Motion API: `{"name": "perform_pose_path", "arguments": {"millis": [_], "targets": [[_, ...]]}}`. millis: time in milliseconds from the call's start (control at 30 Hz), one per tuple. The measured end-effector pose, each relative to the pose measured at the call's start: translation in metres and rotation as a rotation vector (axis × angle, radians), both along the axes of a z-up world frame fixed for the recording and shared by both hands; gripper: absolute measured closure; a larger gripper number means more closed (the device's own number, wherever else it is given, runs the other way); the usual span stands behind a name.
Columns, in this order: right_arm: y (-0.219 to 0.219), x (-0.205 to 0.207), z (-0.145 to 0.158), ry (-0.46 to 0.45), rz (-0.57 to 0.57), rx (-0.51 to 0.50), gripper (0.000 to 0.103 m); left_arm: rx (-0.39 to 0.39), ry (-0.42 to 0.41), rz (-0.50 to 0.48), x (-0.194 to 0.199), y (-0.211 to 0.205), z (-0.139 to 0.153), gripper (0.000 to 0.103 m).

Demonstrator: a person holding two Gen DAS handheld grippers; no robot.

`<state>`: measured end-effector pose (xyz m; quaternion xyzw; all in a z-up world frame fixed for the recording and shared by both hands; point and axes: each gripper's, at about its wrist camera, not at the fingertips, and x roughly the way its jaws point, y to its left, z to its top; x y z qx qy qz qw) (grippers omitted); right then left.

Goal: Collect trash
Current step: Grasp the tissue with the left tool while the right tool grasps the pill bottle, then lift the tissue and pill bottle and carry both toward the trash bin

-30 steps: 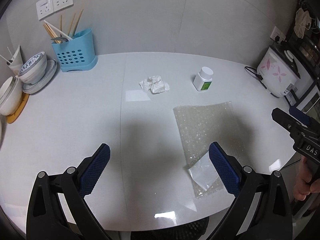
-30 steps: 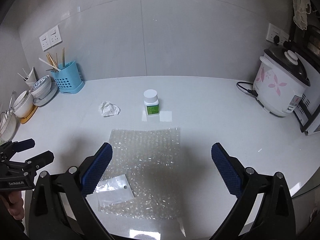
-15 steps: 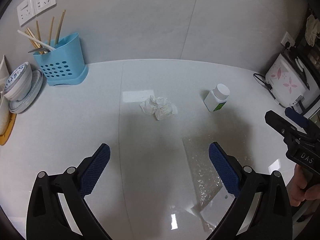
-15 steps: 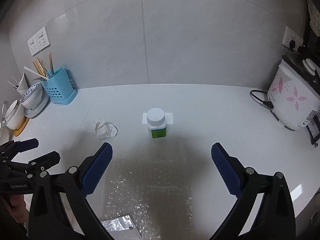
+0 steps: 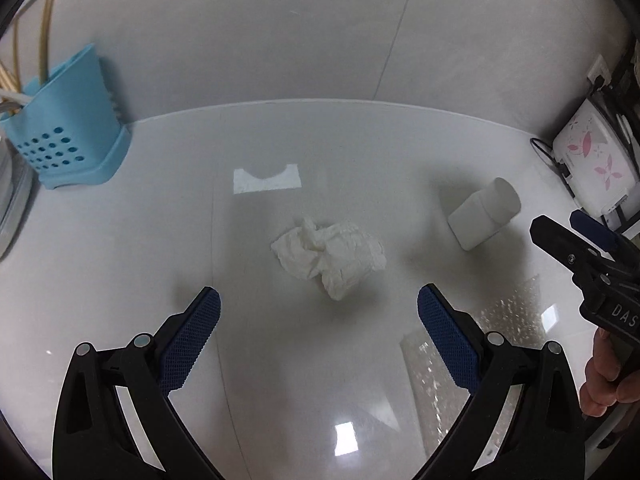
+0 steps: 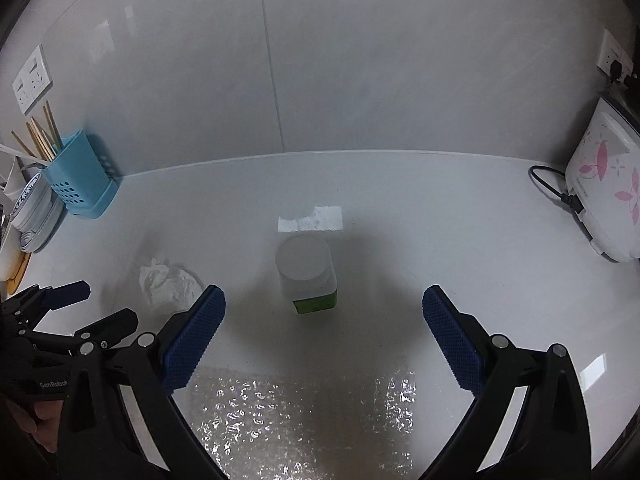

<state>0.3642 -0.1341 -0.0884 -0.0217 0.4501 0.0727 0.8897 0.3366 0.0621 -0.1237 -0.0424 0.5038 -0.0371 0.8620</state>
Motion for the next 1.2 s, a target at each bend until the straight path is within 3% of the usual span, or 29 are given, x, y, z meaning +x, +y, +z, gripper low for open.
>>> {"name": "perform_pose_path", "arguments": {"millis": [433,600,700,833,967,1067,1200], "targets": [[0.015,0.031,-0.036,0.070,-0.006,-0.015,0.026,0.026,0.014,-0.057,0.034,-0.009,-0.029,0.006],[0.016,0.035,-0.044,0.090,-0.012,-0.007,0.036,0.047,0.012,-0.072,0.037,-0.012,-0.033,0.013],[0.015,0.036,-0.046,0.094,-0.014,0.001,0.042,0.033,0.011,-0.083,0.038,-0.013,-0.035,0.027],[0.019,0.038,-0.047,0.101,-0.007,0.007,0.062,0.032,0.005,-0.099,0.037,-0.013,-0.038,0.048],[0.021,0.036,-0.045,0.099,-0.003,0.006,0.062,0.032,-0.001,-0.116,0.034,-0.013,-0.036,0.076],[0.020,0.031,-0.041,0.089,-0.006,0.007,0.063,0.029,-0.004,-0.120,0.032,-0.015,-0.033,0.084],[0.017,0.024,-0.035,0.082,-0.013,0.006,0.063,0.027,-0.006,-0.115,0.026,-0.015,-0.027,0.085]]}}
